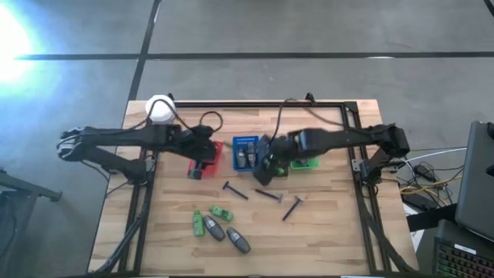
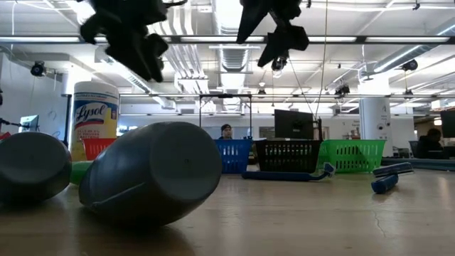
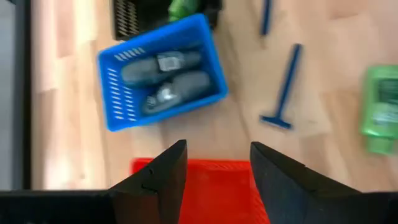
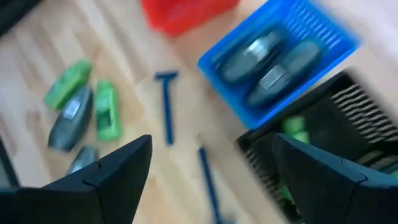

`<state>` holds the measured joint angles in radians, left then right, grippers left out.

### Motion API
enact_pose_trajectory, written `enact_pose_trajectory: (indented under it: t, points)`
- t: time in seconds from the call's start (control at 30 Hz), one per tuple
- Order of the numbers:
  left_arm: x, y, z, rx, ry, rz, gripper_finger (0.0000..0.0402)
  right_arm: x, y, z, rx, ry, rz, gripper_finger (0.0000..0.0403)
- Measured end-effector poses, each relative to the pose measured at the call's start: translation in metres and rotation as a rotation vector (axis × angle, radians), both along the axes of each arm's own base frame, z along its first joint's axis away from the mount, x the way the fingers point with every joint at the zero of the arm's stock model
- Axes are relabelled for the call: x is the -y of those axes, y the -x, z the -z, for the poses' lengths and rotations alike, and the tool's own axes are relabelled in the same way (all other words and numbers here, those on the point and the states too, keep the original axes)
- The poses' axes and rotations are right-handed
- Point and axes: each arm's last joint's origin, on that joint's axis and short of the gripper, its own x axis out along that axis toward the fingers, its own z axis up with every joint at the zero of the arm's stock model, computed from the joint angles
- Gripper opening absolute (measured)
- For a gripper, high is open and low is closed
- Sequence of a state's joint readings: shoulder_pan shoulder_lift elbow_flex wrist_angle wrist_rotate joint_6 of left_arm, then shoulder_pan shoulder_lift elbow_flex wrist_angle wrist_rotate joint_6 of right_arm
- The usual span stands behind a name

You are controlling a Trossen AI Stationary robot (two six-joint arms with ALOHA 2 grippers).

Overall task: Pick & Place Travel size toiletries
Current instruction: Put the black deodorant into the blue basket

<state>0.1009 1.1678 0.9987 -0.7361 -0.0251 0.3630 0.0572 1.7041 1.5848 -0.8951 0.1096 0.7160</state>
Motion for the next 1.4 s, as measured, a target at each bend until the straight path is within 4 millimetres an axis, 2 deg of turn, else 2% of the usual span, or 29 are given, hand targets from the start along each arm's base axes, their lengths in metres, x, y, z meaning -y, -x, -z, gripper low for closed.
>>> enact_pose_trajectory:
  t: [0.17, 0.3, 0.4, 0.63, 0.73, 0.83, 1.07, 1.3, 1.4]
  points:
    - [0.012, 0.03, 0.005, -0.001, 0.094, 0.048, 0.0181, -0.031, -0.004, 0.016, -0.068, -0.07, 0.016, 0.032]
    - [0.028, 0.047, 0.013, 0.005, 0.153, 0.122, 0.0181, -0.061, 0.0, 0.019, -0.069, -0.15, 0.087, 0.0317]
    - [0.039, 0.056, 0.018, 0.024, 0.161, 0.19, 0.0181, -0.088, 0.0, 0.026, -0.076, -0.21, 0.129, 0.0321]
    - [0.06, 0.066, 0.03, -0.002, 0.249, 0.286, 0.0181, -0.146, -0.008, 0.062, -0.117, -0.295, 0.186, 0.0341]
    - [0.075, 0.068, 0.037, -0.015, 0.314, 0.409, 0.0181, -0.162, -0.01, 0.074, -0.145, -0.304, 0.204, 0.0348]
    - [0.089, 0.068, 0.046, -0.023, 0.296, 0.476, 0.0181, -0.172, -0.012, 0.082, -0.162, -0.309, 0.22, 0.0355]
    - [0.118, 0.056, 0.059, 0.046, 0.331, 0.524, 0.0203, -0.194, -0.021, 0.087, -0.147, -0.313, 0.168, 0.0364]
    - [0.142, 0.043, 0.075, 0.08, 0.172, 0.611, 0.0232, -0.219, -0.028, 0.089, -0.126, -0.287, 0.078, 0.0364]
    - [0.149, 0.031, 0.086, 0.06, 0.174, 0.588, 0.0245, -0.226, -0.025, 0.09, -0.139, -0.258, 0.072, 0.0364]
